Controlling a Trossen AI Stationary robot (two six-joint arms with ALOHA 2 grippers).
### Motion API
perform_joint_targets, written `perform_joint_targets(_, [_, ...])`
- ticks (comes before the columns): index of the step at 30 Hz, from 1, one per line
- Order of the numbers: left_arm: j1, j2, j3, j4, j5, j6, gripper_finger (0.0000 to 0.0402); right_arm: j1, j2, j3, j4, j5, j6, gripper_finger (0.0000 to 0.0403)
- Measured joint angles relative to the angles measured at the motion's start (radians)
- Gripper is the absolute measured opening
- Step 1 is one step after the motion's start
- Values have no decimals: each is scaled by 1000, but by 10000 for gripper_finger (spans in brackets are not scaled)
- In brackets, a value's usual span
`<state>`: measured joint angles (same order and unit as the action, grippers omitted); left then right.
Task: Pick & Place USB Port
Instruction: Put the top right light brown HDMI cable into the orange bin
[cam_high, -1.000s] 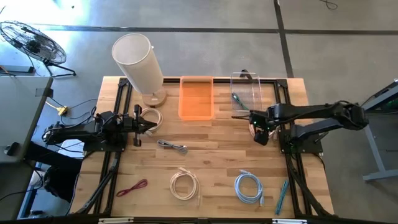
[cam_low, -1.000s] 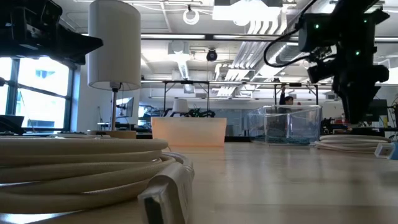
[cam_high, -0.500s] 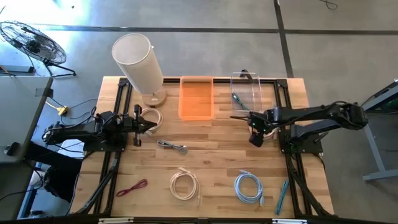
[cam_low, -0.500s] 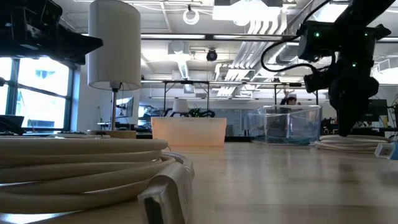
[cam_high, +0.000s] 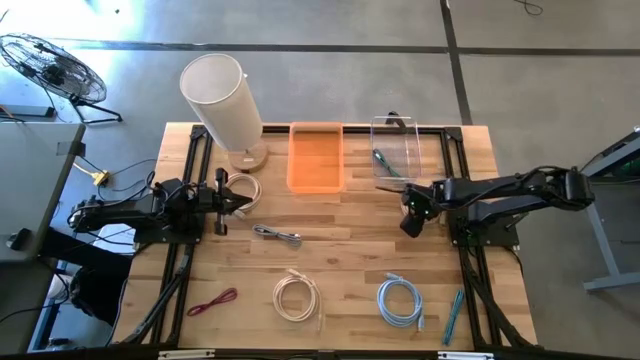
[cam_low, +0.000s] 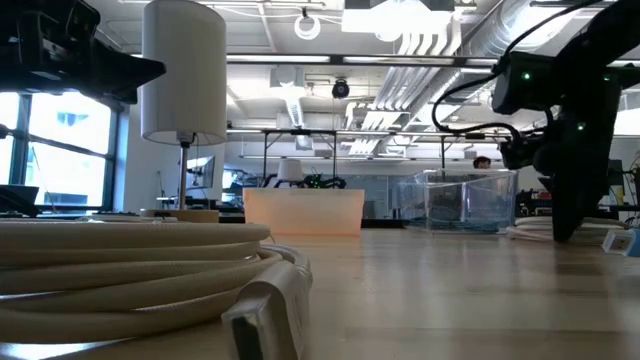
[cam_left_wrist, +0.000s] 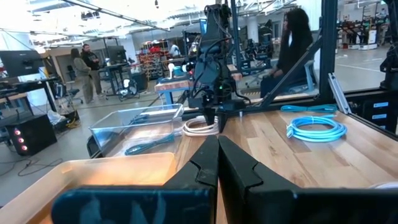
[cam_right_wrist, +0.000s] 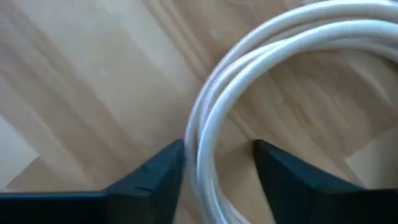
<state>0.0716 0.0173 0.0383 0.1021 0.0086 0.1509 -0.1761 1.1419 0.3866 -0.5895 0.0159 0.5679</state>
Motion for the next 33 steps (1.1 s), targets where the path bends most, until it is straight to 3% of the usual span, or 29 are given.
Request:
perform_joint_targets(4, [0, 0, 0, 0, 0, 0, 0, 0, 1, -2, 15, 1, -7, 38])
perform_joint_targets(5, [0, 0, 0, 0, 0, 0, 0, 1, 1, -2, 23, -9, -13, 24])
perform_joint_targets(14, [0, 0, 0, 17, 3, -35, 0, 36, 3, 34, 92, -130, -16, 13])
perform_joint_targets(22, [0, 0, 0, 142, 89, -120, 0, 190, -2, 258, 96, -182, -39, 8])
perform_joint_targets(25, [0, 0, 0, 163, 64, -185, 2, 225, -2, 365, 67, -179, -100, 8])
perform_joint_targets(29, [0, 0, 0, 174, 53, -206, 27, 238, -2, 503, 7, -130, -182, 8])
perform_joint_targets(33, [0, 0, 0, 220, 55, -237, 76, 236, -3, 615, -12, -126, -246, 8])
